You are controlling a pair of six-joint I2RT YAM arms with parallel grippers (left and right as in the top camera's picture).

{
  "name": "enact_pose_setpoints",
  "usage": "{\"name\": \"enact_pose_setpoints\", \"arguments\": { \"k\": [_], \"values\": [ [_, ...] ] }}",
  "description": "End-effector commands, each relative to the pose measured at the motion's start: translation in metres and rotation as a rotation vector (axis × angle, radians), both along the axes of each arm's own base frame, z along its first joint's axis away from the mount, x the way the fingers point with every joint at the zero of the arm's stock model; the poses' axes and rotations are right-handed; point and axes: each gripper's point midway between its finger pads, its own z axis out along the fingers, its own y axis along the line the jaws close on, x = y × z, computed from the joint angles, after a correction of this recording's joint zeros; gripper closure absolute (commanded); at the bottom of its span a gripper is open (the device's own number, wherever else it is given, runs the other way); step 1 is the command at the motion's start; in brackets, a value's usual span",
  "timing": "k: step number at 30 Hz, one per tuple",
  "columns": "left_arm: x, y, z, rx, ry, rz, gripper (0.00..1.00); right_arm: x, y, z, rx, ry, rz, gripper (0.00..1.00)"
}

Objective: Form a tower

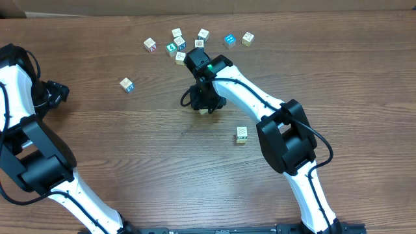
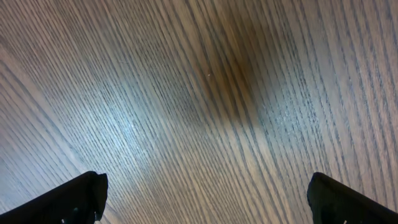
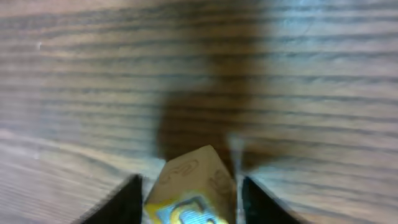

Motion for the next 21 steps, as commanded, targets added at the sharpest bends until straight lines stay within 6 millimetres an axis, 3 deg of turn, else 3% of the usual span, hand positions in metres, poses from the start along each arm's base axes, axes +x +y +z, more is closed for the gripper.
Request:
{"name": "enact_pose_setpoints", "arguments": {
  "k": [1, 2, 6, 11, 21],
  "values": [
    [0.004, 0.000, 0.001, 0.010, 0.002, -0.026, 0.00, 0.001, 0.010, 0.009, 0.041, -0.002, -0.017, 0.39],
    [0.004, 0.000, 0.001, 0.010, 0.002, -0.026, 0.01, 0.003, 0.008, 0.008, 0.028, -0.016, 0.009, 0.35],
    [0.004, 0.000, 0.001, 0.010, 0.002, -0.026, 0.00, 0.009, 0.004, 0.008, -0.008, -0.065, 0.101, 0.36],
    [0.004, 0.000, 0.001, 0.010, 0.002, -0.026, 0.00, 0.014, 0.004, 0.009, -0.019, -0.108, 0.194, 0.49],
    [0.004, 0.000, 0.001, 0.010, 0.002, -0.026, 0.00, 0.016, -0.003, 0.008, -0.058, -0.117, 0.182, 0.70]
  ]
}}
